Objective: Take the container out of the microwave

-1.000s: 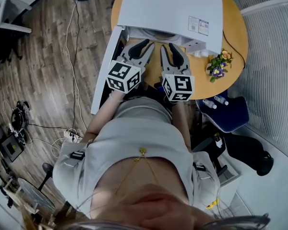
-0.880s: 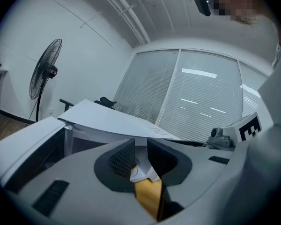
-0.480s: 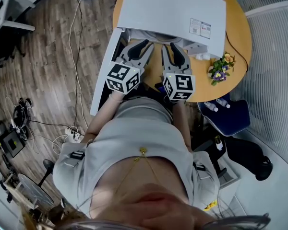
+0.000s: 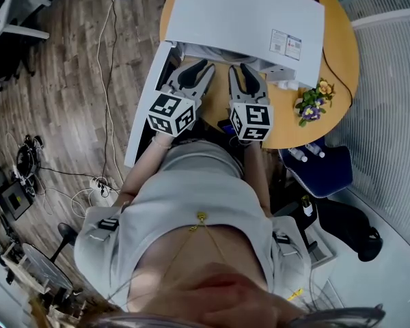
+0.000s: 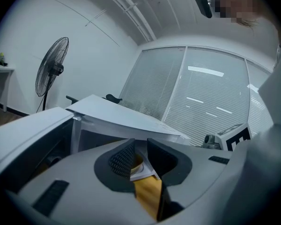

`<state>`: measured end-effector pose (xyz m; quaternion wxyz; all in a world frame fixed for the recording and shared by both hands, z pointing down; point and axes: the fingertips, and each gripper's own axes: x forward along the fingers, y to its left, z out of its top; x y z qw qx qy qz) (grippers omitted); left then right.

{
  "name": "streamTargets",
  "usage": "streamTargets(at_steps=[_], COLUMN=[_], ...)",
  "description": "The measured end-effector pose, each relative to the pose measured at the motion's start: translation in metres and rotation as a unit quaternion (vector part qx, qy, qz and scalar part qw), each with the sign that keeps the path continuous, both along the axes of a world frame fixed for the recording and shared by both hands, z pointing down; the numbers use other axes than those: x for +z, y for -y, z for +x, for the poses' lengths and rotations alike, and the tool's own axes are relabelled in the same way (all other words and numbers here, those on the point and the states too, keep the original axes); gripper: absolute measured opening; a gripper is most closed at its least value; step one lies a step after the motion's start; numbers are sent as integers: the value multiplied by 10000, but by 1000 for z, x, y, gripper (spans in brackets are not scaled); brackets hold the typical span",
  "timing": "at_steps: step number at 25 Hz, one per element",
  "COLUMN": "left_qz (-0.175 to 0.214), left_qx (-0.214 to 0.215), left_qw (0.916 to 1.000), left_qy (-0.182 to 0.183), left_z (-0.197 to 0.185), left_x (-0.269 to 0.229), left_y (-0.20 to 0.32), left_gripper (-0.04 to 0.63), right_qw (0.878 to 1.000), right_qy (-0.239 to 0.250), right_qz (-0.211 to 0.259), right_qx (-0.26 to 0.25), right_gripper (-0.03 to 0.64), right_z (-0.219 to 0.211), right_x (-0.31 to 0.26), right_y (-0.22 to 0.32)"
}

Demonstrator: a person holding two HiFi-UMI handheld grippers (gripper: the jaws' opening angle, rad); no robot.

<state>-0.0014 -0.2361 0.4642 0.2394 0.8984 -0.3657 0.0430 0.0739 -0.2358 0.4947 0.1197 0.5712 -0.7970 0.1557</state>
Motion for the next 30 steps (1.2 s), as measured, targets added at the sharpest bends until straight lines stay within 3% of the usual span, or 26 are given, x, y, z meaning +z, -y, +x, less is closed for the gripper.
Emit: streamTargets(at_steps=[13, 30], left_qz=[-204, -385], left_qx=[65, 117], left_qw=[9998, 9992], left_qy=[37, 75], left_z=[4, 2], left_x=[16, 28], left_y=[-5, -10], left_gripper=[84, 84], right_qw=[9976, 9842], right_qy=[-406, -1163], right_qz=[-459, -984], right_qx=[-336, -906], right_gripper=[115, 130], right_z=[-2, -17], right_x=[34, 74], right_y=[14, 31])
